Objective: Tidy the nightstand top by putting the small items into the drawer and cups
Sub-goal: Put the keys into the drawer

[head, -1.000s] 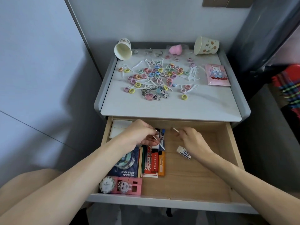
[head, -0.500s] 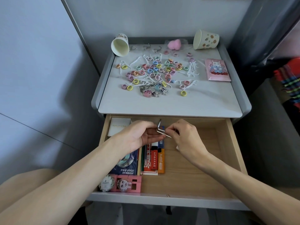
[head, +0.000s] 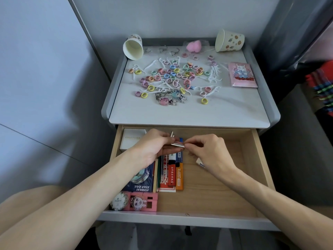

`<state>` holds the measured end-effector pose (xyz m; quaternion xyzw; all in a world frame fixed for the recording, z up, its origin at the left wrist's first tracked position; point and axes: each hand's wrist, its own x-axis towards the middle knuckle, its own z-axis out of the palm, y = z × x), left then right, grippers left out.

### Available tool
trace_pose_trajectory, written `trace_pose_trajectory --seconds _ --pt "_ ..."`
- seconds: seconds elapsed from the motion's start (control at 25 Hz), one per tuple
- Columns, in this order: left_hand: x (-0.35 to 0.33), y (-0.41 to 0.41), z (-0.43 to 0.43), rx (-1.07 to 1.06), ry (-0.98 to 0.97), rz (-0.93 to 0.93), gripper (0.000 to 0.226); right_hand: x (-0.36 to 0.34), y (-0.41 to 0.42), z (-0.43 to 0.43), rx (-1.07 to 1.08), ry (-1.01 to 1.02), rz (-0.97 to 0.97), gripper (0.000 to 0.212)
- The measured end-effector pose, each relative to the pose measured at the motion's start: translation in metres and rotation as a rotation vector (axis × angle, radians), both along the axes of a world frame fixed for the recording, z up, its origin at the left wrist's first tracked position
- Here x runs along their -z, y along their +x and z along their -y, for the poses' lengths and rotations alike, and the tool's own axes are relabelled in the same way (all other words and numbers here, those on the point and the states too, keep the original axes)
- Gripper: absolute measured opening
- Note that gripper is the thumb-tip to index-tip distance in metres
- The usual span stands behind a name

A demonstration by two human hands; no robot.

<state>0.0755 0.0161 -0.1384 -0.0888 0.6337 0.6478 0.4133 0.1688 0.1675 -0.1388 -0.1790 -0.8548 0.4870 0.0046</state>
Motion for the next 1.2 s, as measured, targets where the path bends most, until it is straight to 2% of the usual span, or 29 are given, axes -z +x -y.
trace_pose_trajectory --seconds 0.16,0.24,0.32,0.56,0.76,0.88,1.04,1.2 --pt "0.0 0.003 0.002 0.067 -0.068 -0.085 0.008 -0.001 -0.002 -0.002 -0.023 -0.138 0.128 0.004" --pt "-0.001 0.004 0.003 0.126 -0.111 -0.147 0.006 -0.001 -0.004 -0.005 -0.036 -0.315 0.238 0.003" --pt "-0.003 0.005 0.004 0.162 -0.138 -0.178 0.003 -0.001 -0.005 -0.008 -0.037 -0.396 0.301 0.003" --pt "-0.005 0.001 0.007 0.088 -0.166 -0.107 0.007 0.003 -0.005 -0.005 -0.082 -0.227 0.241 0.006" --pt "-0.001 0.004 0.007 0.148 -0.224 -0.143 0.01 0.01 -0.007 -0.001 -0.208 -0.17 0.327 0.017" --pt "-0.002 0.005 0.006 0.202 -0.278 -0.238 0.014 0.019 -0.006 -0.007 -0.107 -0.188 0.389 0.024" --pt "-0.007 0.001 0.007 0.218 -0.327 -0.301 0.016 0.048 -0.013 -0.021 0.013 0.051 0.464 0.03" --pt "-0.009 0.0 0.009 0.227 -0.331 -0.307 0.014 0.074 -0.031 -0.015 0.034 0.166 0.507 0.025"
